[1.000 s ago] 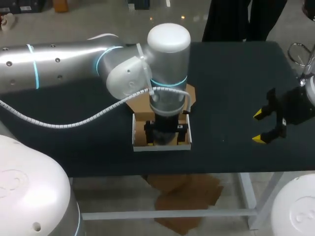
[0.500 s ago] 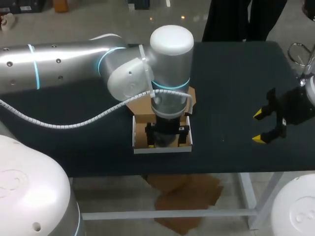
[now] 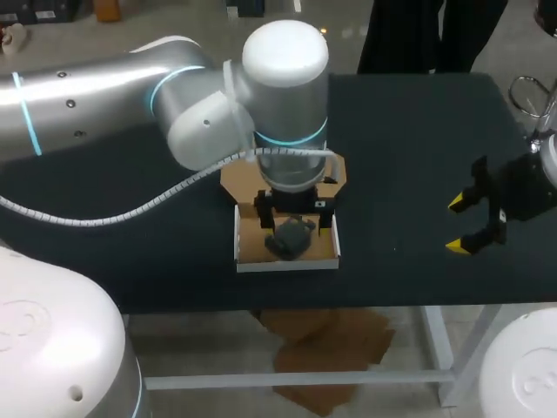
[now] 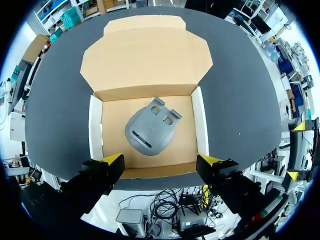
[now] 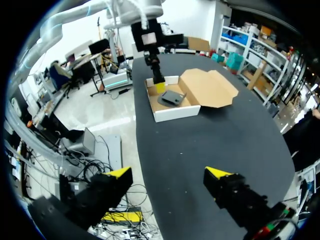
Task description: Assemble the packaging by folding the flat box into shape, placing the metal phone stand inside, and closing the box properly
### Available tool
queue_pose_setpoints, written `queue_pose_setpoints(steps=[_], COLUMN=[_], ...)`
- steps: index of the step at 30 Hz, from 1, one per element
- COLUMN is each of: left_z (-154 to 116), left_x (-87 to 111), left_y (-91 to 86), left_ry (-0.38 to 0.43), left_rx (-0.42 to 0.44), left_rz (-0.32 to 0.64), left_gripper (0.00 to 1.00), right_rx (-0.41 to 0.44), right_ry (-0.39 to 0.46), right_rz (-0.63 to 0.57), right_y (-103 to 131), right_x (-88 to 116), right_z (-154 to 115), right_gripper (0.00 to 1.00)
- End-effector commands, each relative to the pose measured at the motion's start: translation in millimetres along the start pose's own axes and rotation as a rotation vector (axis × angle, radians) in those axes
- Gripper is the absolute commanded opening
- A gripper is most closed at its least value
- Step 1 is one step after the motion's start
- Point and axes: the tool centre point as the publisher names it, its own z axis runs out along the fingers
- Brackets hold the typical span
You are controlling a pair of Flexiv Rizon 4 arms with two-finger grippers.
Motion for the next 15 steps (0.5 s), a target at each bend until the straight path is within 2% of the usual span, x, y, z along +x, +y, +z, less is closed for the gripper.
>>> queue_pose_setpoints(steps=[1,15], left_z=[-24.2,-46.4], left_x=[-19.3,-62.2], left_y=[-2.1,-37.9], left_ry=[0.059,0.19], left_rx=[0.022,0.027], left_rz=[0.034,0.138], left_gripper=[1.0,1.0], right_rx=[-0.003,-0.003], right_ry=[0.0,0.0], right_rz=[-0.001,-0.001], right_y=[-0.7,-0.7], right_x=[0.2,0.2], right_z=[-0.6,-0.6], right_gripper=[1.0,1.0])
